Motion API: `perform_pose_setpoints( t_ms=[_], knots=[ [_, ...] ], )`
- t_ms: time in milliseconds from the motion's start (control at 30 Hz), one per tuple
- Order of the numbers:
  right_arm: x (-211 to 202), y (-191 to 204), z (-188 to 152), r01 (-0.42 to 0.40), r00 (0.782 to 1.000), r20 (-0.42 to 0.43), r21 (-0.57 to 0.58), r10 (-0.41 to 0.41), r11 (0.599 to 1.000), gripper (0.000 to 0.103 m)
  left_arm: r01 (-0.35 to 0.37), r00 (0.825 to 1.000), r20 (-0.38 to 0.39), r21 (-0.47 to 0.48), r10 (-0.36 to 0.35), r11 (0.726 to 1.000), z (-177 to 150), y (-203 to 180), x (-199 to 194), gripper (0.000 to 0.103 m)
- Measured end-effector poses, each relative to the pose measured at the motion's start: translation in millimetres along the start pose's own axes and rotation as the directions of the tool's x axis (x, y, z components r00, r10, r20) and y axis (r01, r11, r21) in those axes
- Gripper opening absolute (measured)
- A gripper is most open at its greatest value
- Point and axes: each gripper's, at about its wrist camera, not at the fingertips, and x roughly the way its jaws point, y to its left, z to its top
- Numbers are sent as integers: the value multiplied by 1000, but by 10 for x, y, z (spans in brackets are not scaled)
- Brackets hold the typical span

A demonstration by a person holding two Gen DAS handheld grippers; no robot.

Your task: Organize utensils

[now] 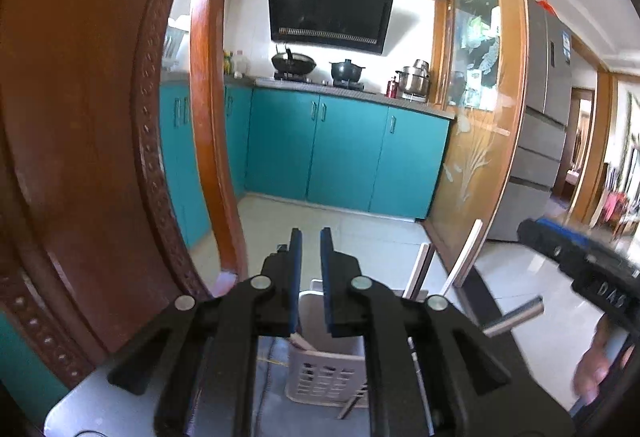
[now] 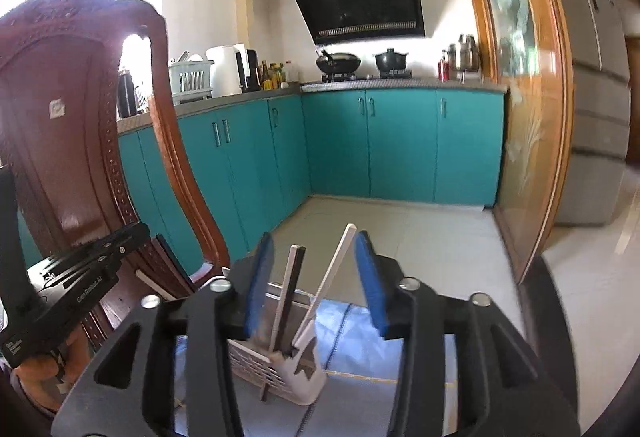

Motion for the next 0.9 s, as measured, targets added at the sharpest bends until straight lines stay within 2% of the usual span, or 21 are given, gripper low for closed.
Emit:
perform_pose_setpoints(
  t_ms=[67,133,200,300,333,400,433,500,600,733,833,900],
  knots=[
    [-116,7,-20,-1,1000,17,-6,1,1000,56,4,1000,-1,19,-4,1000,-55,-29,-67,16],
    [-319,-1,-137,-9,999,36,3,9,1000,68,16,1000,-13,46,-15,999,-179,-45,-184,17],
    [-538,-16,-372,6,999,53,12,-7,1000,77,13,1000,-29,78,-10,997,-333,-50,-303,23],
    [-785,-41,-840,49,998,42,42,-51,998,87,-46,998,-41,136,52,990,-639,-55,-550,35],
    [-857,-59,-1030,64,998,21,73,-66,995,88,-71,996,-36,157,77,985,-744,-55,-649,38],
    [-1002,-70,-1300,81,997,-15,139,-79,987,89,-127,991,-14,198,132,972,-938,-61,-893,54],
    [-1084,-52,-1380,82,997,-20,158,-80,984,91,-150,988,-1,212,154,966,-1025,-63,-1042,59],
    [-1301,35,-1481,71,997,4,164,-73,984,96,-170,985,19,210,170,963,-1149,-49,-1349,71],
    [-1616,227,-1528,79,994,61,97,-86,992,100,-157,988,21,158,156,975,-1257,5,-1714,83],
    [-1947,563,-1527,135,984,127,-44,-129,990,100,-83,995,-42,77,87,994,-1344,70,-2029,89],
    [-2115,716,-1535,179,970,182,-79,-162,981,100,-113,993,-12,104,115,988,-1359,24,-2237,97],
    [-2211,765,-1557,143,972,198,-84,-124,986,100,-125,992,15,124,124,984,-1329,-20,-2378,99]
  ],
)
